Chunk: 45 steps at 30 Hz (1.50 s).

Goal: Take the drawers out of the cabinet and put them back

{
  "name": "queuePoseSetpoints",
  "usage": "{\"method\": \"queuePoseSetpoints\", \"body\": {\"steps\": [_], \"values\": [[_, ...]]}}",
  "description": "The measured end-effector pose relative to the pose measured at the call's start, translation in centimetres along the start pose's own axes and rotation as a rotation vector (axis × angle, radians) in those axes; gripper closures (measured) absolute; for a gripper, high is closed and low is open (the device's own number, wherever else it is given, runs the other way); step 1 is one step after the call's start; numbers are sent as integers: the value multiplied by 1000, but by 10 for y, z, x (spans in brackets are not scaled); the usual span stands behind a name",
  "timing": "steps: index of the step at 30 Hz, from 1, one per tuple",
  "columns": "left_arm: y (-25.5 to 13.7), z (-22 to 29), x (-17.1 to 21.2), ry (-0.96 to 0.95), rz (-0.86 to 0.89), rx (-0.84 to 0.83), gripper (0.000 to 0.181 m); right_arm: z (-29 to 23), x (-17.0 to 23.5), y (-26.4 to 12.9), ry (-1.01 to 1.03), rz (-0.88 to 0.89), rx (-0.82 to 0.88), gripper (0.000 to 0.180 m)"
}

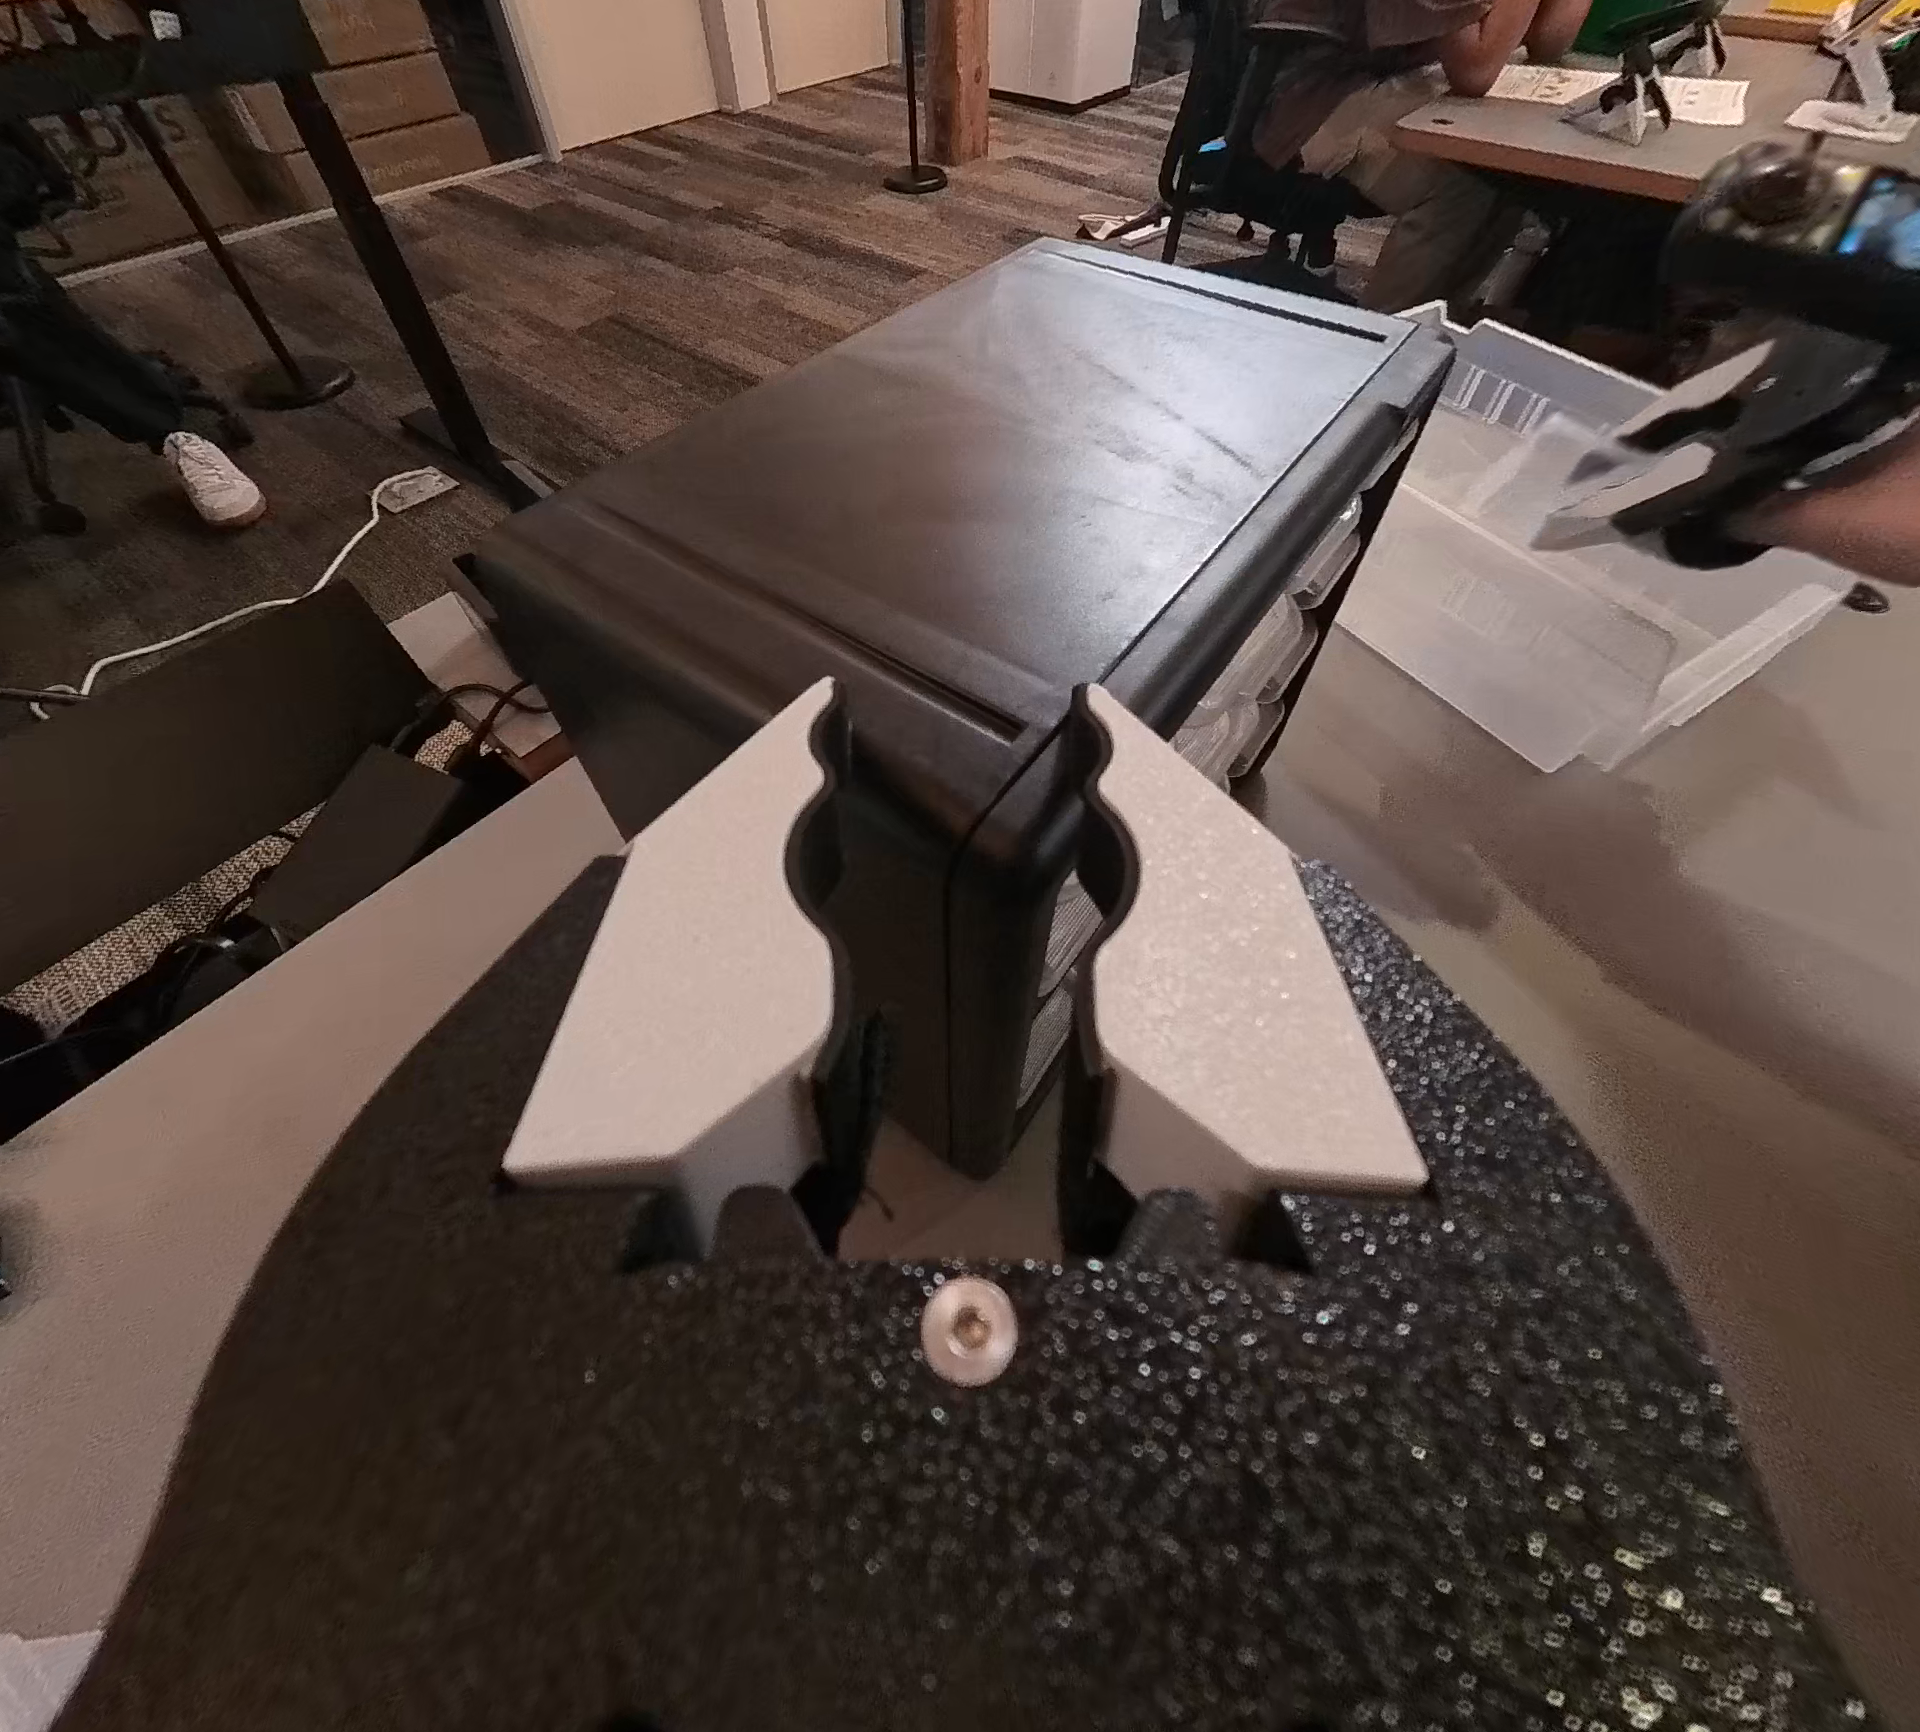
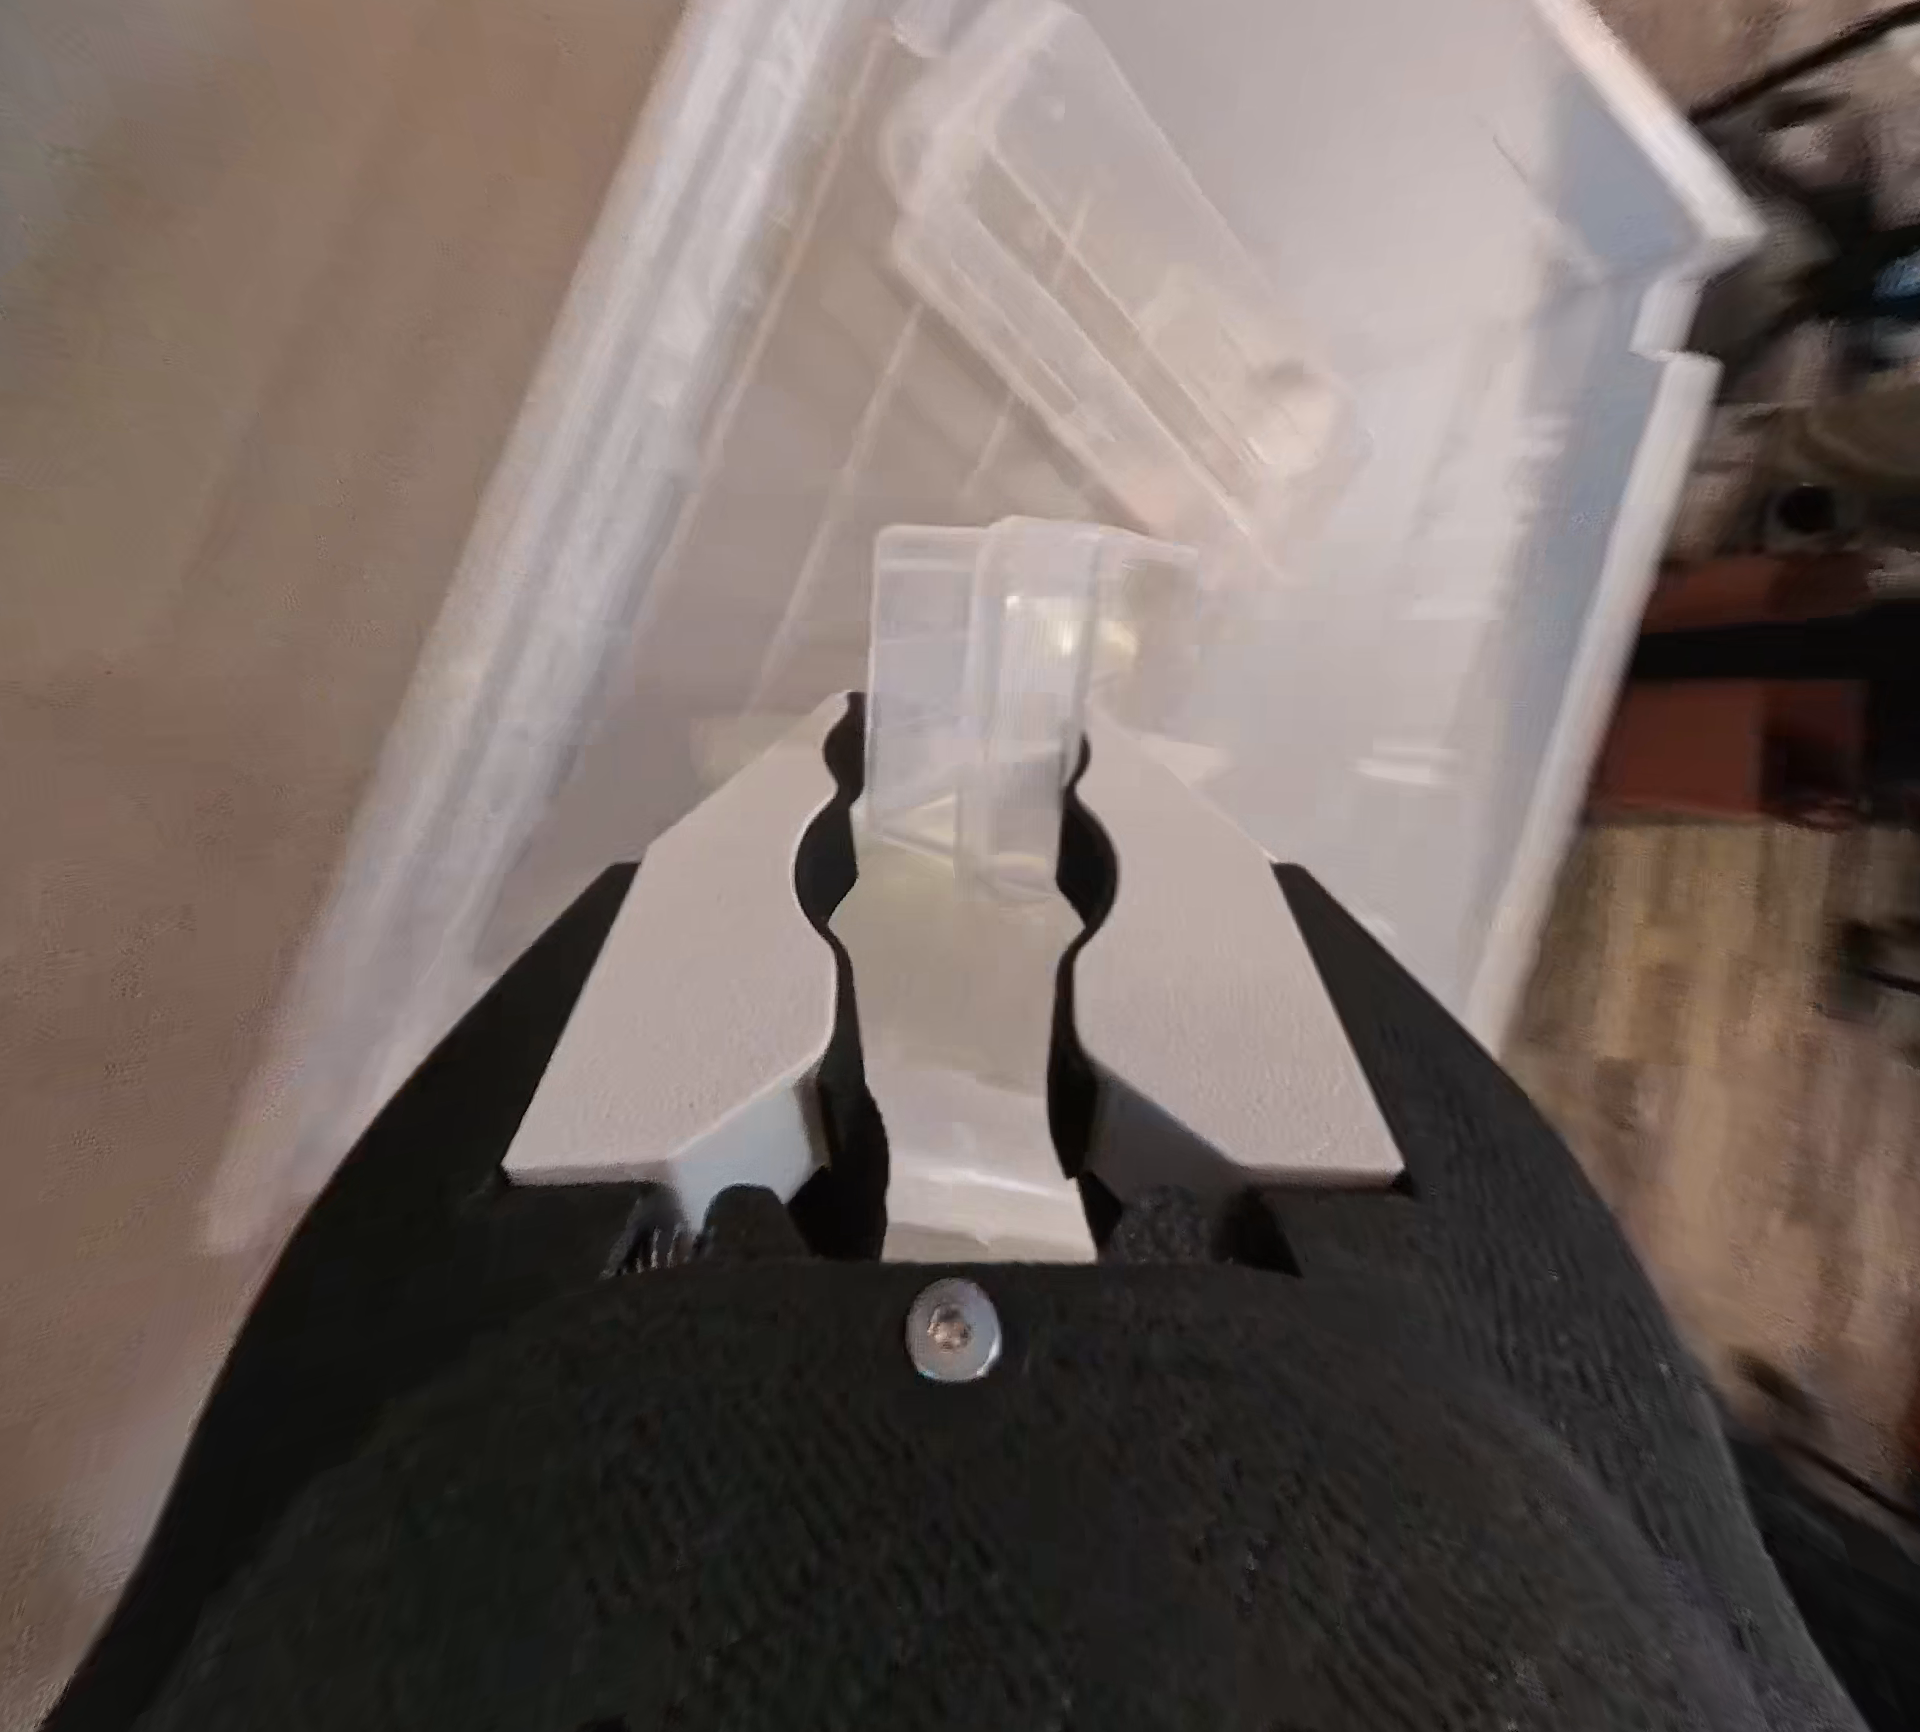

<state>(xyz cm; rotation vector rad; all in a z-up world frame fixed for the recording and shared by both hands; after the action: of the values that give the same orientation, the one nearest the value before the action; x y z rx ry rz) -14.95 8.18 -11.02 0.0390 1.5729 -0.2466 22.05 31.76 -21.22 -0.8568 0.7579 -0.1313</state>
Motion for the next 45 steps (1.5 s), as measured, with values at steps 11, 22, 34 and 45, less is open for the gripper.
{"method": "queuePoseSetpoints", "body": {"steps": [11,22,34,45], "values": [[0,0,0,0,0,0,141,-3,-11,81,215,39,-240,158],[0,0,0,1,-2,-3,141,1,-35,97,202,52,-407,139],[0,-6,1,-33,-1,-38,122,-8,-50,-62,-72,833,-2,121],[0,-8,1,-39,-1,-46,118,-186,-49,-70,-1149,1203,156,149]]}}
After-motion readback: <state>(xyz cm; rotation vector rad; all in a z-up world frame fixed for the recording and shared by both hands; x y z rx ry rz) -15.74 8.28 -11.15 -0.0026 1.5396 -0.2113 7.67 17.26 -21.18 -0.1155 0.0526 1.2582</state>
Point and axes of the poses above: each gripper's, where its closed fingertips meet, y out along the fingers, x out of its underside, z = x × y across the jaws, the point moved 8 cm from there along -y, back along the fingers, and after that the axes turned 10 degrees about z, right-handed, at the moved point
